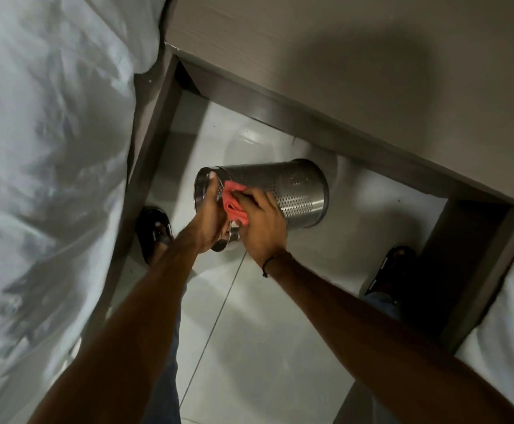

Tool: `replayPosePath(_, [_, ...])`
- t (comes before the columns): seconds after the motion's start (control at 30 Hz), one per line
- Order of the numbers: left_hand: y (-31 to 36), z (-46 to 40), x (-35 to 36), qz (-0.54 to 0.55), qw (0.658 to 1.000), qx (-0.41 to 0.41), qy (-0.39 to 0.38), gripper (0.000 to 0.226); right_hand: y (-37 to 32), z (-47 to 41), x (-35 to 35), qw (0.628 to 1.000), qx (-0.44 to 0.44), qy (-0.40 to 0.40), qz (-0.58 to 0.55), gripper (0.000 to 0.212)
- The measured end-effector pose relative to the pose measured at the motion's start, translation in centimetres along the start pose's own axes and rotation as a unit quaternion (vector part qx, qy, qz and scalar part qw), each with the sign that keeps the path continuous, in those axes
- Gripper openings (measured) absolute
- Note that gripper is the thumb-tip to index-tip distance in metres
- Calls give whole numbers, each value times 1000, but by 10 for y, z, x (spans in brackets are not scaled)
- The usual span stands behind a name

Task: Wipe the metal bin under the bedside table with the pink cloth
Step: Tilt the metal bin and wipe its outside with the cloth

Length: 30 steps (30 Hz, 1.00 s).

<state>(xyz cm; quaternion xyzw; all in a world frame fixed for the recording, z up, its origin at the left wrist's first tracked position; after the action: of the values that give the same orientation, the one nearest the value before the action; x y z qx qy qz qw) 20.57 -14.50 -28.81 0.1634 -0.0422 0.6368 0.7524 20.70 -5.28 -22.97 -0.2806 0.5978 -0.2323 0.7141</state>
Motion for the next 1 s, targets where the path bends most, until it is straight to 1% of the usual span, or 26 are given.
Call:
replayPosePath(0.07, [-3, -1, 2, -26, 1000, -3, 7, 84, 8, -18, -3, 1000, 15, 4, 16, 57])
replayPosePath(0.13, [-2, -1, -6, -14, 1000, -6, 22, 87, 12, -21, 0, 999, 30, 1, 14, 58])
replayPosePath(0.2, [4, 0, -16, 34, 999, 0, 39, 95, 3, -2, 9, 1000, 12, -14, 5, 57])
replayPosePath(0.27, [5, 0, -18, 71, 997, -13, 33, 101, -10, 25, 17, 999, -28, -26, -7, 56])
replayPosePath(0.33, [4, -2, -16, 49, 998, -12, 33, 99, -10, 37, 20, 999, -27, -13, -19, 54])
replayPosePath(0.43, [5, 0, -20, -8, 997, 20, 68, 91, -4, 23, 17, 999, 2, 16, -29, 50])
replayPosePath(0.5, [8, 0, -23, -48, 994, 37, 90, 86, -2, 6, 12, 999, 17, 26, -27, 53])
replayPosePath(0.6, [6, -2, -24, -80, 993, 27, 88, 79, 5, -19, 6, 998, 55, 27, -17, 52])
replayPosePath(0.67, [3, -3, -21, -102, 991, 26, 84, 69, 14, -27, 3, 995, 94, 28, -24, 49])
replayPosePath(0.73, [-2, -5, -19, -129, 985, 25, 115, 59, 23, -26, -3, 989, 137, 40, -33, 43])
replayPosePath(0.8, [-6, -8, -10, -152, 979, 36, 134, 44, 35, -23, -12, 982, 177, 51, -36, 38])
replayPosePath(0.83, [-5, -8, -3, -181, 973, 54, 132, 42, 42, -21, -16, 979, 193, 49, -35, 40])
replayPosePath(0.87, [-2, -8, 5, -224, 963, 75, 130, 50, 49, -21, -21, 977, 205, 44, -32, 44])
replayPosePath(0.9, [1, -8, 13, -272, 948, 99, 130, 57, 56, -21, -26, 976, 214, 36, -31, 46])
replayPosePath(0.93, [4, -7, 20, -317, 930, 125, 135, 59, 62, -21, -31, 974, 222, 30, -32, 47])
replayPosePath(1.0, [9, -6, 35, -375, 901, 168, 144, 59, 72, -19, -42, 971, 234, 34, -39, 45])
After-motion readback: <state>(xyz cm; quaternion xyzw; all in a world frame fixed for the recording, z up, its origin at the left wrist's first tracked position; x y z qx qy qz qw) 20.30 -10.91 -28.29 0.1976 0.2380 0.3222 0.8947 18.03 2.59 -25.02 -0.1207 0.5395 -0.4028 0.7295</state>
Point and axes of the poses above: each hand's wrist, its own z-axis away from the middle knuckle, its own x-axis out of the palm, y = z × x, the point moved 9 cm from there along -z, towards the middle knuckle, and after that the axes turned 15 degrees about -x, right-handed, at the moved point
